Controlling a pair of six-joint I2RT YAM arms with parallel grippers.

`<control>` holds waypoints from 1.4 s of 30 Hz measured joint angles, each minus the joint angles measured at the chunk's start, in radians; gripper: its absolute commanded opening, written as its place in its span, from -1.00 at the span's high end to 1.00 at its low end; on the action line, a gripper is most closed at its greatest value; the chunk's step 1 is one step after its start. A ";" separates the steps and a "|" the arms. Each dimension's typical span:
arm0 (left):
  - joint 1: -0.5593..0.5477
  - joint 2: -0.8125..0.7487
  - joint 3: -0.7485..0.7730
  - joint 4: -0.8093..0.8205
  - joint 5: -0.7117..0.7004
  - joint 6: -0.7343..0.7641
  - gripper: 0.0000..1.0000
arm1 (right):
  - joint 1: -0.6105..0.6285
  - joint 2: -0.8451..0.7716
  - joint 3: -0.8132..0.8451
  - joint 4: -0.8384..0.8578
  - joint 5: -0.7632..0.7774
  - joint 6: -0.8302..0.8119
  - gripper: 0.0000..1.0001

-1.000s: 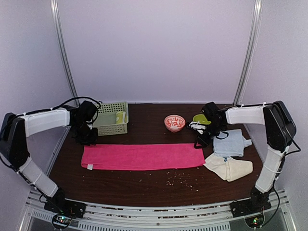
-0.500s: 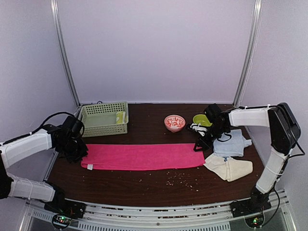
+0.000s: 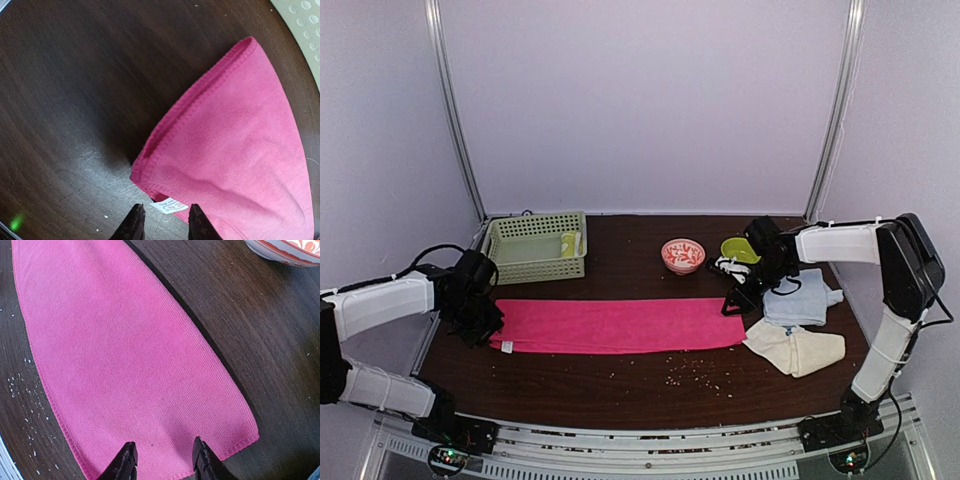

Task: Roll the towels
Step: Smooth out the towel at the center of the board.

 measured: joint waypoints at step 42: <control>0.054 0.087 -0.055 0.116 0.044 -0.010 0.41 | 0.001 0.041 0.000 -0.021 -0.026 -0.026 0.22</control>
